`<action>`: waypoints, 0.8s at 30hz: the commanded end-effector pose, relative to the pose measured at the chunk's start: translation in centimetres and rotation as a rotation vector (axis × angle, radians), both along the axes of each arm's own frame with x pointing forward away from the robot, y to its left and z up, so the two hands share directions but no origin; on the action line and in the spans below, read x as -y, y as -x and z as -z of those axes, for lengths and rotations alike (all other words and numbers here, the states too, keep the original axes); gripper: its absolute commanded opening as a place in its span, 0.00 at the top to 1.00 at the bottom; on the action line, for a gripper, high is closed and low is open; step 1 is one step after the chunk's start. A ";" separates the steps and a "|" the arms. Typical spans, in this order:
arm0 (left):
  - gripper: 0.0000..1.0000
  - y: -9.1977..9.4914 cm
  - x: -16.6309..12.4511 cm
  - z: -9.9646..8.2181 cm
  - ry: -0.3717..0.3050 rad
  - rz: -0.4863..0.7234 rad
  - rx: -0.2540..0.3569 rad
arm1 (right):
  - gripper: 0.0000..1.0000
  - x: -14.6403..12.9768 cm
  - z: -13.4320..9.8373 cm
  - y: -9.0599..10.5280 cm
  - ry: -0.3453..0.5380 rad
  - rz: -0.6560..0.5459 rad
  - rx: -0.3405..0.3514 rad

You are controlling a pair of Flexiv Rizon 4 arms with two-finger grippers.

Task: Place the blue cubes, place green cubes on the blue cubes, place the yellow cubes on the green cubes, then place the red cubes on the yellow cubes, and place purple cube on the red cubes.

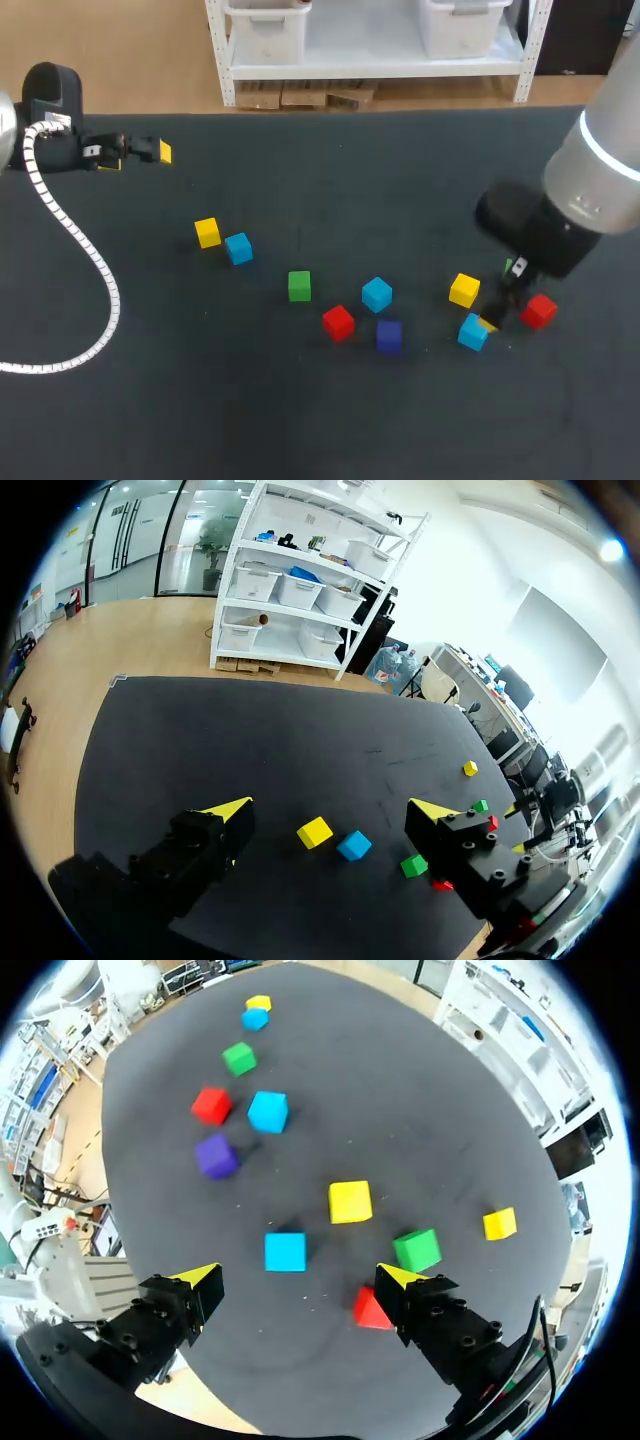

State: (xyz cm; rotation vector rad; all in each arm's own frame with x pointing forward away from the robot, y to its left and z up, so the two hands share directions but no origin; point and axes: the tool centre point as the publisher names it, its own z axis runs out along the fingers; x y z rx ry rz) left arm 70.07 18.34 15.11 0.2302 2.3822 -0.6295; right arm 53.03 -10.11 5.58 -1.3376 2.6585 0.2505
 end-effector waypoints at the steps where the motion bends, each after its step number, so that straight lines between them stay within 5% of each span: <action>1: 0.00 0.0 -0.1 0.1 0.004 0.002 0.004 | 0.00 -0.6 1.6 -0.7 0.006 -0.028 -0.060; 21: 0.00 0.0 -0.1 0.1 0.004 0.002 0.004 | 0.00 -2.2 6.2 -1.4 0.080 -0.104 -0.138; 24: 0.00 0.0 -0.1 0.1 0.004 0.002 0.004 | 0.50 -2.0 6.3 -1.4 0.101 -0.106 -0.131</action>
